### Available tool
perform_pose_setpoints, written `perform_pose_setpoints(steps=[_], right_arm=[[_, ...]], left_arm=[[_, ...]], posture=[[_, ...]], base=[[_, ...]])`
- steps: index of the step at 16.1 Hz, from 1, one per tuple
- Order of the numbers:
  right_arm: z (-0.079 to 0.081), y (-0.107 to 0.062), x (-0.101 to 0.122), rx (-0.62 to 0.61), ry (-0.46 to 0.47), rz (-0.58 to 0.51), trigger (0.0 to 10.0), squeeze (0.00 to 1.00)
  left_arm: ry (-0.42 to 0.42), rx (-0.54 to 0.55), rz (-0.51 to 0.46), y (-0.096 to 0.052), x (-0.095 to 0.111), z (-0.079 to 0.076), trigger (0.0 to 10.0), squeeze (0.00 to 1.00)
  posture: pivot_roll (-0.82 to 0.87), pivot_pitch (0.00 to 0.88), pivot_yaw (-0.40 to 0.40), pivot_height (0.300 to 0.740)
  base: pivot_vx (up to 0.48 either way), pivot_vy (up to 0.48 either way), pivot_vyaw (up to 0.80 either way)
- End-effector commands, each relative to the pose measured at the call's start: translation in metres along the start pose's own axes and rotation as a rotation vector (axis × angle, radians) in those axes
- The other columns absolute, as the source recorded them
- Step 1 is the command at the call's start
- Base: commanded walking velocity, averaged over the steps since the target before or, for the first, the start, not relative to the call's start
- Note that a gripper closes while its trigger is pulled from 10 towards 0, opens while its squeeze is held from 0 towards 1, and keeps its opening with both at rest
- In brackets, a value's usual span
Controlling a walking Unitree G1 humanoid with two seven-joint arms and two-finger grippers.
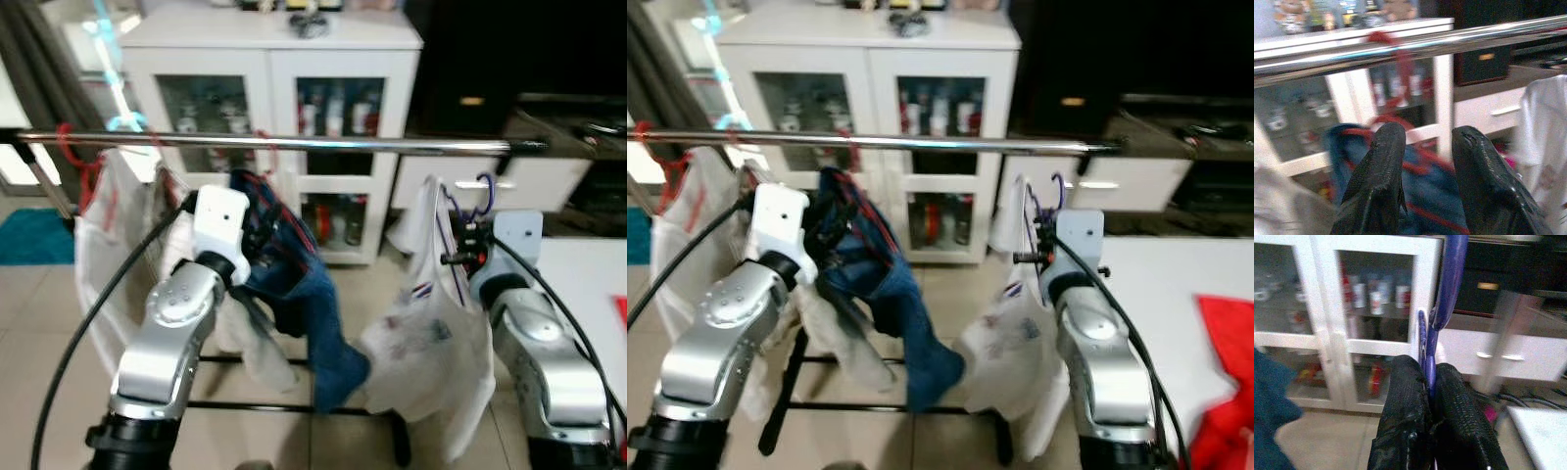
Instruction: Hang hanger
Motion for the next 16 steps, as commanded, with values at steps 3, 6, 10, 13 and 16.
perform_pose_setpoints(steps=[3,6,10,13,16], right_arm=[[-0.004,0.003,0.032,0.004,0.035,-0.148,10.0,0.0],[-0.003,0.003,0.052,0.034,0.046,-0.245,10.0,0.0],[0.003,0.016,0.045,0.087,-0.013,-0.162,10.0,0.0],[0.002,0.034,0.035,0.084,0.003,-0.047,10.0,0.0],[0.002,0.049,0.03,0.083,-0.002,0.034,10.0,0.0]], left_arm=[[0.028,-0.018,-0.01,-0.001,0.004,-0.002,10.0,0.0],[-0.002,-0.13,-0.021,-0.008,0.005,-0.018,10.0,0.0],[0.048,-0.273,-0.006,-0.015,0.003,-0.033,10.0,0.0],[0.086,-0.38,0.03,-0.021,0.001,-0.04,10.0,0.0],[0.108,-0.438,0.044,-0.025,0.0,-0.044,10.0,0.0]], posture=[[0.09,0.0,-0.005,0.74],[0.1,0.002,-0.013,0.74],[0.1,0.003,-0.013,0.74],[0.1,0.0,-0.011,0.74],[0.11,0.0,-0.012,0.74]], base=[[0.374,0.0,0.0],[0.204,0.0,0.0],[0.0,0.0,0.0],[0.0,0.0,0.0],[0.0,0.0,0.0]])
Point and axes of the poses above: a point about 5 cm out from each wrist's last joint towards the gripper, its own y axis pointing out of the wrist towards the gripper, its own x axis along the axis of the wrist's last joint, z = x × y, the point moved 3 cm from there along y, pointing out of the wrist towards the gripper, and after that the axes turned 3 degrees about -y, right-handed, at the moved point
